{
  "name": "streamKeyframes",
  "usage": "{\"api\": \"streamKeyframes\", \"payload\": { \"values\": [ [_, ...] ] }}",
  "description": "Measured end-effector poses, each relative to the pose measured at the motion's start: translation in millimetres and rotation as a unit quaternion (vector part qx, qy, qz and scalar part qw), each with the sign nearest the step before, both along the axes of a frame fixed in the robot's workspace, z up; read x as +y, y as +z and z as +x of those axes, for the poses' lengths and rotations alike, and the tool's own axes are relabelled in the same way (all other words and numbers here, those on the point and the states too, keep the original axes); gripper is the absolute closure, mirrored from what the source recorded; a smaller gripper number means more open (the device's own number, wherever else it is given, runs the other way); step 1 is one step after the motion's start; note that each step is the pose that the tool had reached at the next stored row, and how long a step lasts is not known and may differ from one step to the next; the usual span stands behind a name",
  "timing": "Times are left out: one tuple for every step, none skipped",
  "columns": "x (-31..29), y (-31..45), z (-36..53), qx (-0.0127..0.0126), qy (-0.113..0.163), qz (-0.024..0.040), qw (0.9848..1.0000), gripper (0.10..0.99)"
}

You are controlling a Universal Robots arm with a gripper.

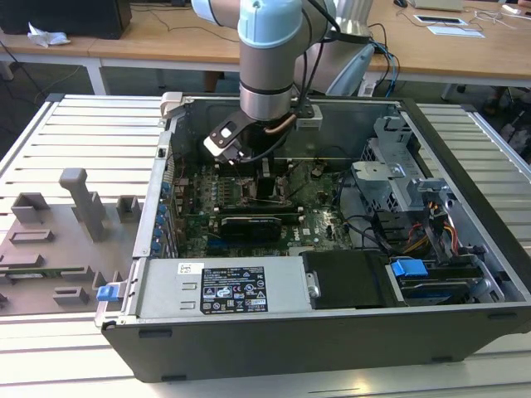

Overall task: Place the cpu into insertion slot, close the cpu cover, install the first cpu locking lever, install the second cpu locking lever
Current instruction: 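Place the cpu into insertion slot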

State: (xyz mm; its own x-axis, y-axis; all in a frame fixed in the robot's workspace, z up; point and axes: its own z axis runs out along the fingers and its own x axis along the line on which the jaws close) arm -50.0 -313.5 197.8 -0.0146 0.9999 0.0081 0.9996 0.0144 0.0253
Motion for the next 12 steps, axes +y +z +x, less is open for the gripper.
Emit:
{"api": "streamKeyframes", "payload": {
  "values": [
    [0.0,0.0,0.0,0.0,0.0,0.0,1.0,0.471],
    [0.0,0.0,0.0,-0.0001,0.0,0.0001,1.0,0.471],
    [0.0,0.6,0.0,0.0,0.0,0.0,1.0,0.471],
    [-0.1,4.8,0.0,0.0,0.0,0.0,1.0,0.471],
    [-0.1,8.1,0.0,0.0,0.0,0.0001,1.0,0.471],
    [-0.1,10.5,0.0,-0.0001,0.0,0.0,1.0,0.471],
    [-0.1,12.1,0.0,0.0,0.0,0.0,1.0,0.471],
    [-0.1,14.2,0.0,0.0,0.0,0.0,1.0,0.471],
    [-0.1,17.9,0.0,-0.0001,0.0,0.0001,1.0,0.482],
    [-0.1,19.9,0.0,-0.0001,0.0,0.0001,1.0,0.482],
    [-0.1,22.9,0.0,0.0,0.0,0.0,1.0,0.549],
    [-0.1,28.0,0.0,-0.0001,0.0,0.0001,1.0,0.616]
  ]
}}
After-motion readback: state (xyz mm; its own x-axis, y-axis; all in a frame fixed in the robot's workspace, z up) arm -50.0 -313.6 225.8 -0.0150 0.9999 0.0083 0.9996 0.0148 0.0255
